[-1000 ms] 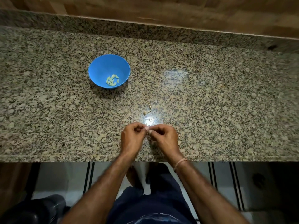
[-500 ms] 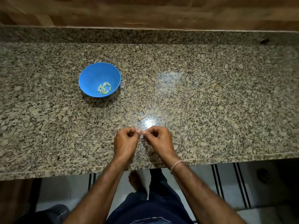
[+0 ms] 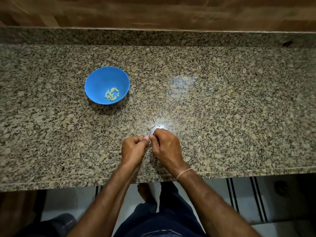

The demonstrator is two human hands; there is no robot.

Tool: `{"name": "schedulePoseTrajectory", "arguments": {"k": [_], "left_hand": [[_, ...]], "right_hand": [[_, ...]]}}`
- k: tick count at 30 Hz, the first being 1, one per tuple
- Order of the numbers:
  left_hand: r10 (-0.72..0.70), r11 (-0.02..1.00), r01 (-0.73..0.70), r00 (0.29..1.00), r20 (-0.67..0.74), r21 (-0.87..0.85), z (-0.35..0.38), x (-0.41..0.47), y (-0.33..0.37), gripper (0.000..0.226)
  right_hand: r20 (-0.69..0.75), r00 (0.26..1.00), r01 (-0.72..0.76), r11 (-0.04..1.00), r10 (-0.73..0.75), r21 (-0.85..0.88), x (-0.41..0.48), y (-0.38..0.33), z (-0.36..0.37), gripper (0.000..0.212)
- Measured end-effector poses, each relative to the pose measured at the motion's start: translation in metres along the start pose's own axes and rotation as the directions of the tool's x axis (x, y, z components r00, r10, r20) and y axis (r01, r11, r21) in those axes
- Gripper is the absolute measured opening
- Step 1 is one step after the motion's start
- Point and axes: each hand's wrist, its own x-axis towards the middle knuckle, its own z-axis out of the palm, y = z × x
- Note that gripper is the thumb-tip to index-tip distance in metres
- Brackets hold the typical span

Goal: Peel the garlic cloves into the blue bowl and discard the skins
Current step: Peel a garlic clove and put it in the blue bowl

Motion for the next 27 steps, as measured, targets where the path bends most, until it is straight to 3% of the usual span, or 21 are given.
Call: {"name": "schedulePoseTrajectory", "arguments": {"k": [2, 5, 8, 10, 14, 17, 19, 22, 24, 25, 27], "left_hand": [[0.051, 0.993, -0.051, 0.999, 0.000, 0.108, -0.002, -0.002, 0.002, 0.029], [0.287, 0.875, -0.241, 0.957, -0.049, 0.419, -0.001, -0.011, 0.006, 0.024], [0.434, 0.782, -0.343, 0.899, -0.060, 0.521, -0.001, -0.013, 0.005, 0.023], [0.385, 0.830, -0.322, 0.922, -0.050, 0.456, -0.001, -0.010, 0.003, 0.030], [0.171, 0.974, -0.178, 0.984, 0.060, 0.143, -0.004, -0.007, 0.002, 0.035], [0.045, 0.997, -0.035, 0.987, 0.156, -0.069, -0.006, -0.003, -0.001, 0.035], [0.102, 0.995, -0.099, 0.988, 0.118, -0.034, -0.003, -0.006, -0.002, 0.035], [0.400, 0.878, -0.388, 0.916, 0.016, 0.280, 0.001, -0.009, -0.003, 0.030], [0.462, 0.817, -0.431, 0.887, 0.012, 0.384, 0.001, -0.008, -0.005, 0.029], [0.388, 0.869, -0.373, 0.921, 0.019, 0.324, 0.001, -0.005, -0.007, 0.030], [0.090, 0.996, -0.090, 0.988, 0.123, -0.009, -0.002, 0.001, -0.007, 0.033]], "right_hand": [[0.046, 0.998, -0.056, 0.996, 0.052, 0.076, 0.002, 0.001, 0.002, 0.031], [0.261, 0.906, -0.415, 0.814, 0.332, 0.406, 0.007, 0.001, 0.001, 0.036], [0.331, 0.868, -0.491, 0.742, 0.370, 0.456, 0.005, -0.002, 0.001, 0.036], [0.269, 0.909, -0.411, 0.799, 0.319, 0.440, 0.002, -0.005, 0.001, 0.038], [0.137, 0.981, -0.183, 0.909, 0.140, 0.375, 0.002, -0.001, 0.001, 0.036], [0.106, 0.991, -0.116, 0.934, 0.085, 0.338, 0.004, 0.001, 0.001, 0.033], [0.150, 0.976, -0.207, 0.896, 0.160, 0.392, 0.005, -0.001, 0.000, 0.036], [0.374, 0.855, -0.518, 0.636, 0.360, 0.572, 0.006, -0.001, 0.003, 0.034], [0.434, 0.814, -0.581, 0.547, 0.386, 0.603, 0.005, -0.001, 0.004, 0.033], [0.386, 0.845, -0.535, 0.610, 0.370, 0.584, 0.005, -0.001, 0.005, 0.032], [0.204, 0.947, -0.318, 0.828, 0.250, 0.462, 0.004, 0.000, 0.004, 0.032]]}}
